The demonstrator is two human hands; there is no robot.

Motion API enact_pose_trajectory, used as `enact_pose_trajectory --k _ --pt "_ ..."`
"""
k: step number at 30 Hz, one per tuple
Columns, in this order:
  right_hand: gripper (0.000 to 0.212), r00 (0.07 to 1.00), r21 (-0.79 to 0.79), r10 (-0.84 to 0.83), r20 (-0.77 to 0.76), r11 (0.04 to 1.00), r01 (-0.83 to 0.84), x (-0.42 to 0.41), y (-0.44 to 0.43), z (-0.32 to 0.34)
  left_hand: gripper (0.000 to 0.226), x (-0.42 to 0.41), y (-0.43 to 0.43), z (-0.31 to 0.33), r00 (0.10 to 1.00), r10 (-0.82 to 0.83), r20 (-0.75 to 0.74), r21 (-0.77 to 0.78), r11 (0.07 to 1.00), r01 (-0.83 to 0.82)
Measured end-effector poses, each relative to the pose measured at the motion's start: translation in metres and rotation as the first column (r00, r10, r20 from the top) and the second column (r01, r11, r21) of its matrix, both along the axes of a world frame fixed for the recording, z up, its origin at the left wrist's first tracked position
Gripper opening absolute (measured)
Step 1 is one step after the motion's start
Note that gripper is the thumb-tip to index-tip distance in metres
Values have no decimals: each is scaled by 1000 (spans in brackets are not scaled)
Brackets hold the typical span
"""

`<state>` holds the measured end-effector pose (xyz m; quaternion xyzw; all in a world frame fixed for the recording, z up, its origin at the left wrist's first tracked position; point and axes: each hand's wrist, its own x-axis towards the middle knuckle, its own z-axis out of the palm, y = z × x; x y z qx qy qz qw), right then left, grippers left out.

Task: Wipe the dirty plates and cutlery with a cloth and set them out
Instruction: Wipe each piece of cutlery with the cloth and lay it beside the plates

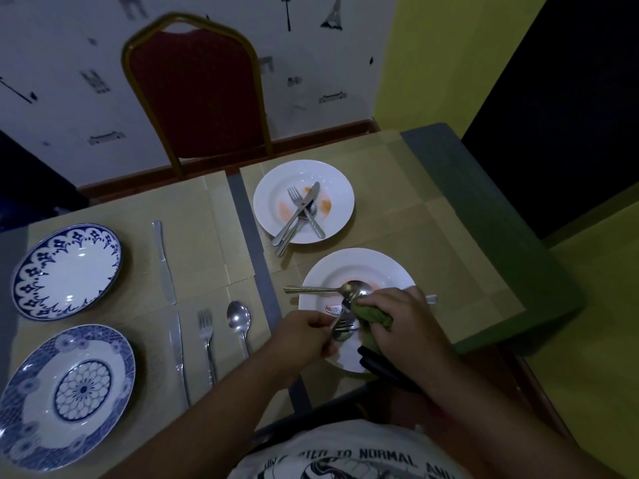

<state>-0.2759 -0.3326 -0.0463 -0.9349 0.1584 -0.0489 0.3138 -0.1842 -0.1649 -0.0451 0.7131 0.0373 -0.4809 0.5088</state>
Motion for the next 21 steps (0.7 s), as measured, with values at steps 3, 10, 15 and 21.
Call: enact_pose_trajectory --k 3,10,15,21 --pt "43 987 -66 161 -24 985 -162 8 5 1 25 -7 4 9 999 18 -45 -60 998 -20" --pt "38 982 -170 1 -189 985 -34 34 -26 0 24 -12 24 15 980 112 -164 -37 992 -119" --pt "44 995 -73 -97 -23 993 95 26 -18 8 25 -8 21 14 984 150 -95 23 989 -149" --pt "41 998 -112 55 -3 992 -55 25 10 20 28 -1 13 28 997 54 48 56 997 -57"
